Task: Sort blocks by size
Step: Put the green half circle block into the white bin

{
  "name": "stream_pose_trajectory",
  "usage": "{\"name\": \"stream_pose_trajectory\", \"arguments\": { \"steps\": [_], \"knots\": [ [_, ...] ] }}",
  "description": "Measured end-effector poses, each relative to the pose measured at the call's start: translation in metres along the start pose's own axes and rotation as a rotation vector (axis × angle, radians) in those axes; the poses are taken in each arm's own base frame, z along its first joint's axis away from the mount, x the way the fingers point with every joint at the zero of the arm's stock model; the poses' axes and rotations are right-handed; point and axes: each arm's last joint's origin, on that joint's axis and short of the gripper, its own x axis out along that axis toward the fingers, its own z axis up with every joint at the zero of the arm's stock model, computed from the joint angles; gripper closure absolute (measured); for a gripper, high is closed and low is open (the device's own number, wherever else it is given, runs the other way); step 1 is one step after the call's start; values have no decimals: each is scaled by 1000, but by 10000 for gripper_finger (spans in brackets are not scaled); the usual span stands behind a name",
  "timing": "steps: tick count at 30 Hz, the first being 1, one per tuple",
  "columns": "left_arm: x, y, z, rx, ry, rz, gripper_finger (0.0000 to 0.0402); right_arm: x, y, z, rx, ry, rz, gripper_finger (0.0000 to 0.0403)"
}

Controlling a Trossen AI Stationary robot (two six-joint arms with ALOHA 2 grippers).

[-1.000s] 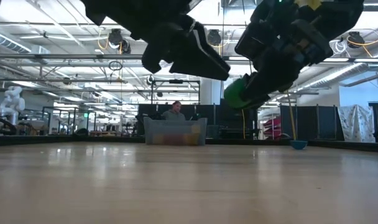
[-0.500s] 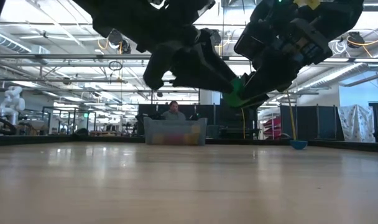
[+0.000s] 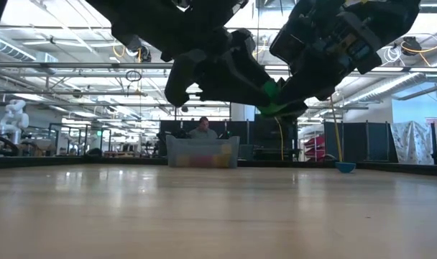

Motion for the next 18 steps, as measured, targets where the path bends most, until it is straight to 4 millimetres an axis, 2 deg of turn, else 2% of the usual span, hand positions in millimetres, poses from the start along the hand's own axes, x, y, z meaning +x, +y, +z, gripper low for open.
{"name": "stream_pose_trajectory", "arguments": {
  "steps": [8,18],
  "knots": [
    [0,1,-2,-7,7,-4,205,0,1,1,-4,-10,18,273],
    [0,-2,-1,3,-9,-39,299,0,1,2,6,-14,29,273]
  ]
}}
